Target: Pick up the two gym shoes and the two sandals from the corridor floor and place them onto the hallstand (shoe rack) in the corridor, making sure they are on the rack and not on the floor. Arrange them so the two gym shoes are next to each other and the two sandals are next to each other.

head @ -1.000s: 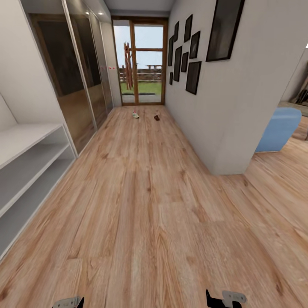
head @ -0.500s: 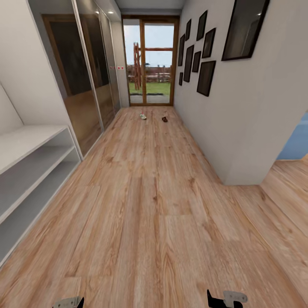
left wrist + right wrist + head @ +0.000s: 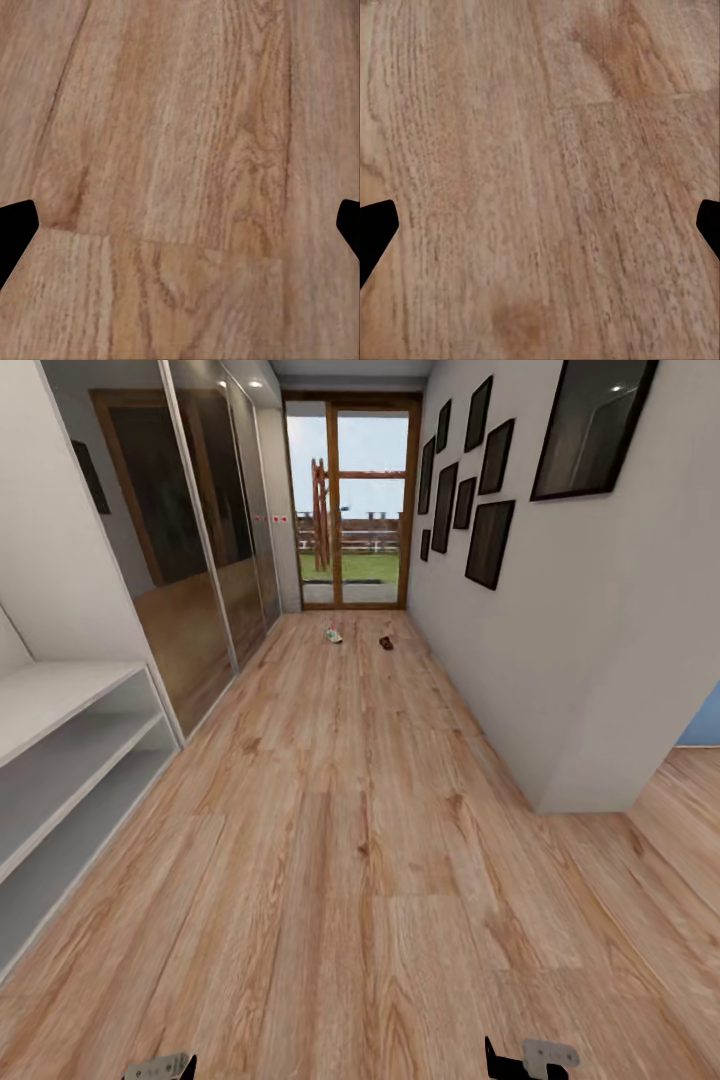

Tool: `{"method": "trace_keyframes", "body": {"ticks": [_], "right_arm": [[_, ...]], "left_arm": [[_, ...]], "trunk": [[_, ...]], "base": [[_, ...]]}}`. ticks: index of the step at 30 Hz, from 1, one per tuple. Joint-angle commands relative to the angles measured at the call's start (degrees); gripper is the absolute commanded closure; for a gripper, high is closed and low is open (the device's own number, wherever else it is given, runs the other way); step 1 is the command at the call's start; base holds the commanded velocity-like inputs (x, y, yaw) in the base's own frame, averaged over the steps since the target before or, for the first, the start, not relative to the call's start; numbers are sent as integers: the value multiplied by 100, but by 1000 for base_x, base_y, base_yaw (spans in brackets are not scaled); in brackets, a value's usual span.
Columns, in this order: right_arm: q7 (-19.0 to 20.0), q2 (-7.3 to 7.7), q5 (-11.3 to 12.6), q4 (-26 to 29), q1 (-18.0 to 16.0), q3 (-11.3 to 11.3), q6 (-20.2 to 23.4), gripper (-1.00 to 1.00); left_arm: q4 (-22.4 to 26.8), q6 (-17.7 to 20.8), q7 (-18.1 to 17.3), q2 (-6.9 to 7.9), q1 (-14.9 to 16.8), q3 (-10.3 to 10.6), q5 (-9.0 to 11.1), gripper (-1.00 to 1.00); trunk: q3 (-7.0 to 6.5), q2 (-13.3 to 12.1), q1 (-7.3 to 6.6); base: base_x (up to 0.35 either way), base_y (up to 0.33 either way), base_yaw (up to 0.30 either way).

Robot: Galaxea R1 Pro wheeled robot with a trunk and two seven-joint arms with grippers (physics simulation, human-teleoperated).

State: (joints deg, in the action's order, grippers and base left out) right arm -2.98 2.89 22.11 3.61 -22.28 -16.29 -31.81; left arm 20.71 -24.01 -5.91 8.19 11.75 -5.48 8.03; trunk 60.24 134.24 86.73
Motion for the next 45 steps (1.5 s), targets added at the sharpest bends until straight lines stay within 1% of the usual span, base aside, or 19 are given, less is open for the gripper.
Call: {"method": "trace_keyframes", "body": {"ticks": [1,45], "right_arm": [[-32,1,21,0,-2,-49,-9,-100],[-45,-8,21,0,3,-49,-18,-100]], "left_arm": [[-5,-7,-60,-1,3,-21,61,-100],[-5,-7,-60,-1,3,-15,67,-100]], "trunk": [[5,1,2],[5,1,2]], "base": [[339,0,0],[339,0,0]]}}
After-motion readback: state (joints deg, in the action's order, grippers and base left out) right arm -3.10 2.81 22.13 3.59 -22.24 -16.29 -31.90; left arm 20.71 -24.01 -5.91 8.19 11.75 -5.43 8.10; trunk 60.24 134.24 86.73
